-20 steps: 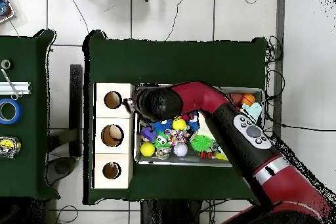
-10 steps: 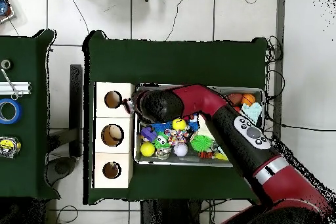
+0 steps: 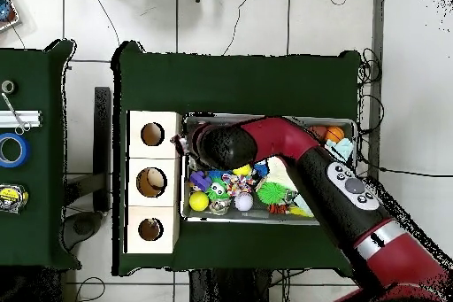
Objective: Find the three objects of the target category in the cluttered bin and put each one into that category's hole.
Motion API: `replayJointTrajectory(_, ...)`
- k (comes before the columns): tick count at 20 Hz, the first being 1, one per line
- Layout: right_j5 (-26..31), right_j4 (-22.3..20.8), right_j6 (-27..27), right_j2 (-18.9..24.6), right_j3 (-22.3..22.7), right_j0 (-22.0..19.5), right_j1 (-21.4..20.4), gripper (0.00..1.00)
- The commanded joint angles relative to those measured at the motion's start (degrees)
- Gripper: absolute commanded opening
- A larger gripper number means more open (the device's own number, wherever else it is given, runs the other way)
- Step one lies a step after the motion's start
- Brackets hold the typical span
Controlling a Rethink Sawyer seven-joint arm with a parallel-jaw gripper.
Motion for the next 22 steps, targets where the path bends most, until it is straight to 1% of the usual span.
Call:
replayJointTrajectory(1,6.47,-1.39,-9.27,-0.36,3.34,-3.44,-5.79,1.00)
replayJointTrajectory(4,8.51,-0.14,-10.26,0.51,3.41,-4.45,-7.31,1.00)
replayJointTrajectory(6,8.58,-0.11,-10.98,1.00,3.15,-4.93,-7.60,1.00)
replayJointTrajectory(9,5.95,-2.80,-12.19,-0.27,1.67,-5.15,-4.40,1.00)
replayJointTrajectory(12,5.38,-4.72,-14.18,-1.12,0.24,-5.50,-2.50,1.00)
replayJointTrajectory(13,4.26,-5.74,-14.45,-1.57,0.18,-5.81,-1.54,1.00)
replayJointTrajectory(15,2.81,-7.18,-14.74,-2.18,0.21,-6.23,-0.36,1.00)
replayJointTrajectory(19,2.41,-8.78,-15.79,-2.56,0.01,-7.22,0.47,1.00)
replayJointTrajectory(22,1.55,-10.18,-15.47,-2.65,0.12,-7.80,2.27,1.00)
